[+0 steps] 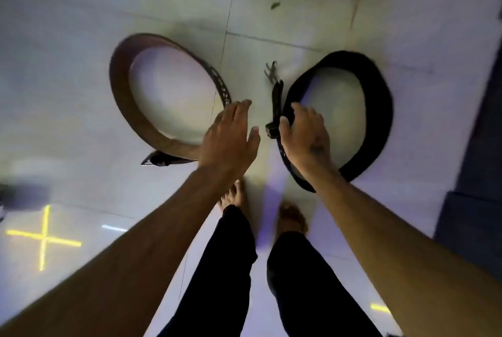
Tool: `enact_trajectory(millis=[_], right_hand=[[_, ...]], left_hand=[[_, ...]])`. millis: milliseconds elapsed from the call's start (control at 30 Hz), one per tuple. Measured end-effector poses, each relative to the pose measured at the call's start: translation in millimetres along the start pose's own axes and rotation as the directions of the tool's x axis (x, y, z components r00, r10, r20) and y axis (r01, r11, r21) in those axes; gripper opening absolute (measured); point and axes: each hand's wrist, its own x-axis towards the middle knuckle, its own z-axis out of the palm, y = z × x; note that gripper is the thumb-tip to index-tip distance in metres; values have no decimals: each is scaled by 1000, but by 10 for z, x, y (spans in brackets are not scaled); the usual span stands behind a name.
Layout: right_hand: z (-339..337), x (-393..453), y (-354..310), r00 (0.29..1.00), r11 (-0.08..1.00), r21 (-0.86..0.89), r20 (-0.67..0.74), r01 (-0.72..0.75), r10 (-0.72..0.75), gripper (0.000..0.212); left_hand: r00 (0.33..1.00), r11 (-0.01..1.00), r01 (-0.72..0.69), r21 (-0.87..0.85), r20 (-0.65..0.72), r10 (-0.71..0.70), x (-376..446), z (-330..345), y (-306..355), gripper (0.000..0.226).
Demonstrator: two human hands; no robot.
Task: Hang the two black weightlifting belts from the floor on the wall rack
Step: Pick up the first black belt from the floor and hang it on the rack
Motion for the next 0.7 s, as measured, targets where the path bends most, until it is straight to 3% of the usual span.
enact_trajectory(millis=[167, 300, 433, 567, 700], right_hand=[[626, 583, -63, 988, 973, 172, 2, -155, 157, 43], [568, 694, -76, 956, 933, 215, 7, -289, 295, 18], [-39, 410, -285, 963, 906, 328, 119, -269, 242, 26], [-1047, -56, -567, 980, 860, 476, 158, -183, 121, 40], [-2214, -488, -900, 986, 815, 567, 163, -119, 31, 54]], left_hand=[[994, 999, 28, 23, 109, -30, 274, 505, -372, 49], [991, 999, 46, -18, 129, -43, 290, 440, -402, 47], [976, 964, 201, -176, 123, -181, 318, -81, -174, 58], [937, 890, 328, -316, 231, -263, 286, -895, 328, 59], [923, 621, 381, -685, 316, -217, 6, -1881, 954, 42]])
